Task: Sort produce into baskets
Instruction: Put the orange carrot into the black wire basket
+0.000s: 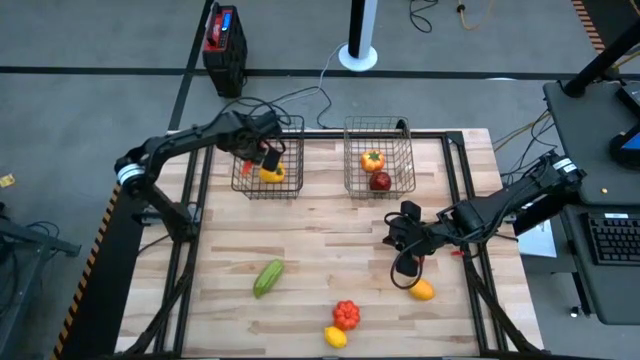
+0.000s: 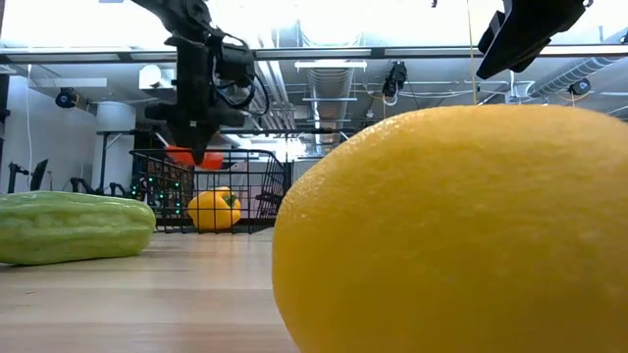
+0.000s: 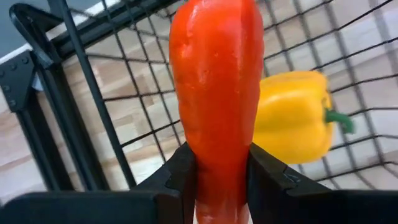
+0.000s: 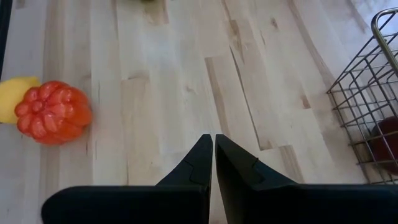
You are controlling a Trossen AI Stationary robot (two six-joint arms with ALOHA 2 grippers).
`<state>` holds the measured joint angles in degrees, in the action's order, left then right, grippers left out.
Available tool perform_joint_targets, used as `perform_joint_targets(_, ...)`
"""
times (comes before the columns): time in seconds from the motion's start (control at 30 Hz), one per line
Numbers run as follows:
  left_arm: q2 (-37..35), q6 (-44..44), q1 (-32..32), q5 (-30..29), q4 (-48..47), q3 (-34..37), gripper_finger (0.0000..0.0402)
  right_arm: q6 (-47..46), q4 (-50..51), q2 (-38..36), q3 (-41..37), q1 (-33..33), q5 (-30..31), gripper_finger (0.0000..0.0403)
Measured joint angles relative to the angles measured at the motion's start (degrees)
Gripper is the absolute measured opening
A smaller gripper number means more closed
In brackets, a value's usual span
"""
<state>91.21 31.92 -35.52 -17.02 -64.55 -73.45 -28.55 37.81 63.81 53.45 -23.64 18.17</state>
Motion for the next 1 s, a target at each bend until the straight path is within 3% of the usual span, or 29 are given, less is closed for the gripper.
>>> perform_joint_targets(0.63,4.93,-1.7,-0.97,-5.0,-0.46,0.0,0.0085,0.04,-0.02,0.0,0.0,0.0,-0.02,0.0013)
perform_joint_targets(1.0,6.13,-1.46,-0.91,-5.02,-0.26,0.0,0.0116,0.04,-0.09,0.0,0.0,0.0,-0.02,0.0013)
